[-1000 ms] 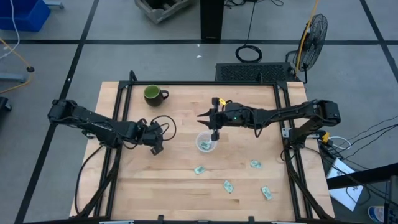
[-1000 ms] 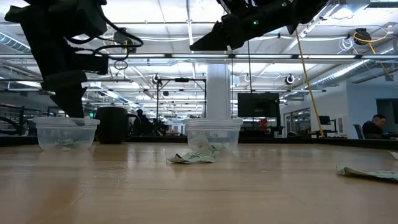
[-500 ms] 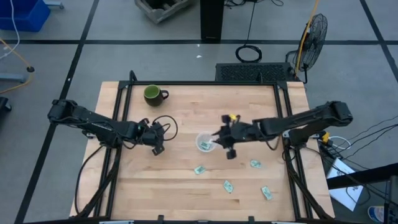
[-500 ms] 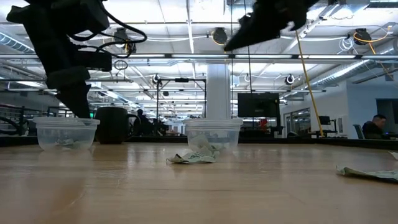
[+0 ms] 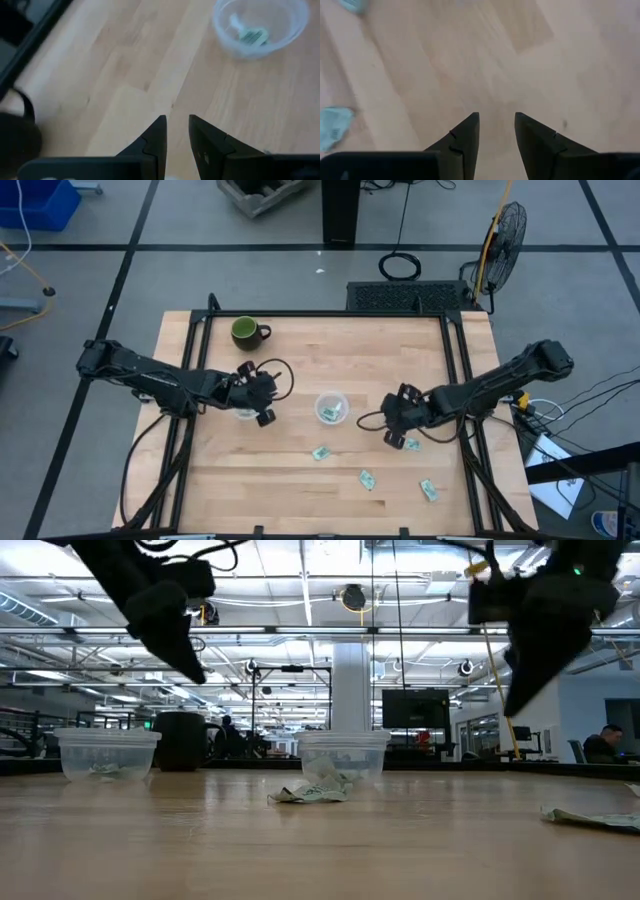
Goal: Pick and place Stevia / Truvia into bins
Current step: Put the white stevia packet into the right transparent container
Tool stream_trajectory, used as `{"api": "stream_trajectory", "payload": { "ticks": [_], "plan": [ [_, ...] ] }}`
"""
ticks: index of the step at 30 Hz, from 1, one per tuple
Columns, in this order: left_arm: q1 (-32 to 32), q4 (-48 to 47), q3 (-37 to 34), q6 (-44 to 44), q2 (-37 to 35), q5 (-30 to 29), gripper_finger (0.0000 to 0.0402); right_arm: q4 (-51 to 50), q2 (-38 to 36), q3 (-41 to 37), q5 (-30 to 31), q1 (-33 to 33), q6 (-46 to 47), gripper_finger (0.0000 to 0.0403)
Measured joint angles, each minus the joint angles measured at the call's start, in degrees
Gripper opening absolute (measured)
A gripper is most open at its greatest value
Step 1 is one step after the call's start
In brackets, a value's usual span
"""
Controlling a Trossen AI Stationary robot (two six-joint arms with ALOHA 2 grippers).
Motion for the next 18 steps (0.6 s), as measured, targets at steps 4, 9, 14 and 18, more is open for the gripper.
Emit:
{"api": "stream_trajectory", "payload": {
  "ticks": [4, 9, 14, 18],
  "plan": [
    [-0.02, 3.24, 0.00, 5.29, 0.00, 0.11, 0.0088, 3.30, 0.01, -5.52, -2.16, 1.54, 9.47, 0.0117],
    [0.00, 3.02, 0.00, 5.71, 0.02, 0.11, 0.0088, 4.36, 0.02, -10.03, -9.44, 2.60, 19.74, 0.0116],
    [0.00, 3.00, 0.00, 5.69, 0.02, 0.16, 0.0088, 4.73, 0.02, -11.73, -13.74, 2.60, 27.02, 0.0116],
    [0.00, 3.01, 0.00, 5.69, 0.02, 0.26, 0.0088, 4.81, 0.02, -11.78, -15.26, 2.64, 28.13, 0.0116]
  ]
}}
